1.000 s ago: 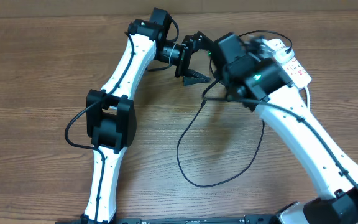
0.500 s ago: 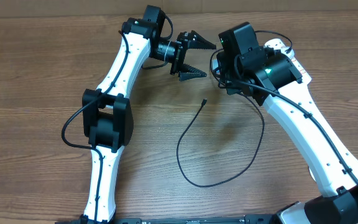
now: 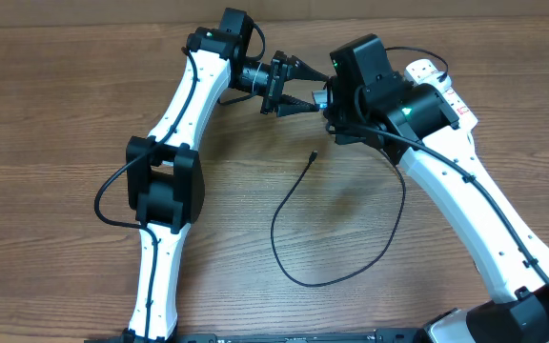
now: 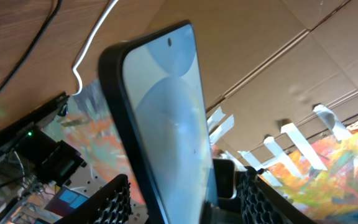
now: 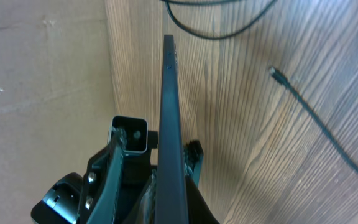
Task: Plug charger to phone and switch on socket
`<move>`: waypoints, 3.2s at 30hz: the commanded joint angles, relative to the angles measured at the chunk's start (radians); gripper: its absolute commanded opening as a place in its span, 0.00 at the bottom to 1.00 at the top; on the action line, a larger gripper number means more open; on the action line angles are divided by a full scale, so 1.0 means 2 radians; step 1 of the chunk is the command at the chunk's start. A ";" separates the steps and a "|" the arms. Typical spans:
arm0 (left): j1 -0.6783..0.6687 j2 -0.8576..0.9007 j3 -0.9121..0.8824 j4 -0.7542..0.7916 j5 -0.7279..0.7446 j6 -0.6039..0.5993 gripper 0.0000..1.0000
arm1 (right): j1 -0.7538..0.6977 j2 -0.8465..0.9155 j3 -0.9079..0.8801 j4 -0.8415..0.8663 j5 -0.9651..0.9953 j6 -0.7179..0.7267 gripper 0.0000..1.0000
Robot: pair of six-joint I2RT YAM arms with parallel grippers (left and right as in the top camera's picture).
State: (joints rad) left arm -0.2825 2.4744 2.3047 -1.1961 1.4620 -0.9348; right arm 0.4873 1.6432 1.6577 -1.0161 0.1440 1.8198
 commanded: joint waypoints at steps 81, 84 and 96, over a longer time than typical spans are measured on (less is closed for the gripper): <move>0.015 0.002 0.009 0.000 -0.184 0.070 0.04 | -0.031 -0.091 0.023 0.060 -0.028 -0.465 0.75; 0.024 0.002 0.009 -0.009 -0.217 0.179 0.04 | -0.046 -0.121 0.023 0.035 -0.028 -0.595 1.00; 0.017 -0.071 0.009 -0.031 -0.269 0.429 0.04 | -0.054 -0.062 0.002 -0.068 -0.043 -0.612 1.00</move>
State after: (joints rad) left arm -0.2424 2.4626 2.3062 -1.2491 0.9649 -0.2581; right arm 0.3756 1.4536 1.6875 -1.1366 0.0761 0.6361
